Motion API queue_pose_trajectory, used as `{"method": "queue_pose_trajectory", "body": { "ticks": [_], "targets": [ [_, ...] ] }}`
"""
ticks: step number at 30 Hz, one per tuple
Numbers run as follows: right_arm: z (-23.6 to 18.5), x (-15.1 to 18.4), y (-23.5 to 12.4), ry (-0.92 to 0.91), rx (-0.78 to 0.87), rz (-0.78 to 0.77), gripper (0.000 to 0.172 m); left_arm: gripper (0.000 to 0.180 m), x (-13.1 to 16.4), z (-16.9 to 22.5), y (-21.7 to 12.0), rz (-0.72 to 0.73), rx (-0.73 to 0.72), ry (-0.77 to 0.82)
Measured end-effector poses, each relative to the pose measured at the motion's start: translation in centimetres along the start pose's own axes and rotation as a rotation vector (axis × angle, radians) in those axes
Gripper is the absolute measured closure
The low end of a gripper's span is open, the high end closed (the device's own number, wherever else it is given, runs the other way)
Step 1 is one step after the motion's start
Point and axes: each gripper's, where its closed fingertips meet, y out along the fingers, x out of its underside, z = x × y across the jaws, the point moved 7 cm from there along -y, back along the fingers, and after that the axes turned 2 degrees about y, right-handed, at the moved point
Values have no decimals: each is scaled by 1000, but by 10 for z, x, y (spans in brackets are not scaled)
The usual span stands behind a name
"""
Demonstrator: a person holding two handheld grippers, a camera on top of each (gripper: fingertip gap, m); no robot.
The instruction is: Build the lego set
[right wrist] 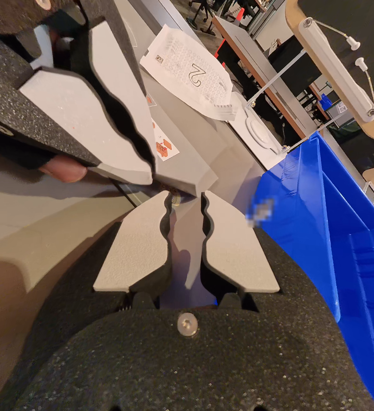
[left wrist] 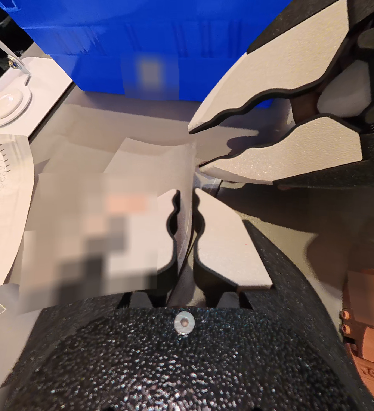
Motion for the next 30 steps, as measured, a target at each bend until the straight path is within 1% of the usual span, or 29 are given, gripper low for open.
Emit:
{"method": "queue_pose_trajectory", "body": {
  "ticks": [1,4,7,10,13,15,18,23,27,30],
  "targets": [
    [0,0,0,1,1,2,147,180,0,0,-1,7,4,3],
    [0,-1,-1,10,2,10,147,180,-1,-1,-4,37,-6,-14],
    [-1,-4,-2,36,-7,23,147,180,-3,-7,-12,101,-31,-83],
    [-8,-11,-5,43,-41,60,147,180,-4,-15,-29,210,-56,-213],
    [-20,-23,-9,-7,-47,108,148,180,-4,-25,-51,363,-46,-391],
    [-27,-34,-10,-19,-70,142,149,180,2,-33,-68,446,-62,-493],
    [-32,-50,-4,-33,-99,169,151,180,20,-46,-95,525,-130,-585],
    [-31,-80,28,-59,-172,158,150,180,58,-62,-131,547,-241,-688],
    [-40,-104,52,-88,-266,166,149,180,80,-68,-139,509,-244,-797],
    [-49,-114,68,-97,-308,154,147,180,86,-71,-142,455,-251,-819]
  ]
}}
